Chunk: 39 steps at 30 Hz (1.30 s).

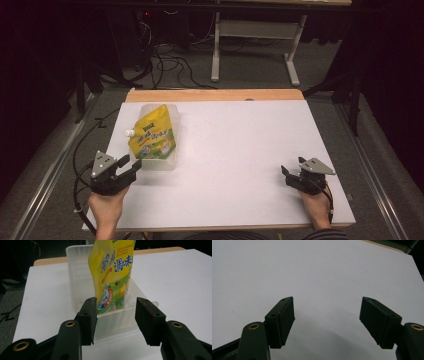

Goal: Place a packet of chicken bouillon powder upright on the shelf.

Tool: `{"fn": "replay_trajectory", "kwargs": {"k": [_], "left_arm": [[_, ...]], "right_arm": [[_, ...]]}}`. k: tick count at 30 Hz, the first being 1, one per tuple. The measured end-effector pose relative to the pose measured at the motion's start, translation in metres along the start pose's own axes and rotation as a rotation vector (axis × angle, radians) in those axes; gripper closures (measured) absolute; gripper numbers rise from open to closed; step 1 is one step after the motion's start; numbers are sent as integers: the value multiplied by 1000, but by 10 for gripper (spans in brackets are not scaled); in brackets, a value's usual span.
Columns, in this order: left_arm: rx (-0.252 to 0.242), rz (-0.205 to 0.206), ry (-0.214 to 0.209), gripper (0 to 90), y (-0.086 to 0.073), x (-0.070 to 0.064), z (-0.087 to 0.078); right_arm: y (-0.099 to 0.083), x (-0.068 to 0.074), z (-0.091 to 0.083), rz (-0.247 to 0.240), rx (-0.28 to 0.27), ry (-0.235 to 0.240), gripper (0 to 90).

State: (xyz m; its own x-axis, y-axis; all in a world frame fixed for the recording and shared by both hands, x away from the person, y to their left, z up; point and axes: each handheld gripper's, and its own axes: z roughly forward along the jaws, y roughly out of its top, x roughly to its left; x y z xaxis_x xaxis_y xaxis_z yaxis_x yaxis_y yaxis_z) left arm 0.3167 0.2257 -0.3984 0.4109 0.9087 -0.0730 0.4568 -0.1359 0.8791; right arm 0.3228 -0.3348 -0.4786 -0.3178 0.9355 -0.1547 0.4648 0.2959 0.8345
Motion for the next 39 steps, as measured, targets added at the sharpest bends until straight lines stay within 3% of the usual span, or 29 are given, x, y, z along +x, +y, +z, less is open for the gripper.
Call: {"fn": "replay_trajectory", "kwargs": {"k": [13, 24, 31, 39], "left_arm": [[-35, -7, -26, 521, -2, -15, -4], [-41, 12, -52, 519, -4, -32, -2], [-29, 42, -100, 516, -5, -50, 11], [-6, 72, -175, 509, -8, -80, 38]], "right_arm": [[0, 0, -1, 4, -7, -1, 286], [0, 0, 0, 4, 0, 0, 287], [0, 0, -1, 2, -4, -1, 286], [0, 0, -1, 2, -4, -1, 286]]}}
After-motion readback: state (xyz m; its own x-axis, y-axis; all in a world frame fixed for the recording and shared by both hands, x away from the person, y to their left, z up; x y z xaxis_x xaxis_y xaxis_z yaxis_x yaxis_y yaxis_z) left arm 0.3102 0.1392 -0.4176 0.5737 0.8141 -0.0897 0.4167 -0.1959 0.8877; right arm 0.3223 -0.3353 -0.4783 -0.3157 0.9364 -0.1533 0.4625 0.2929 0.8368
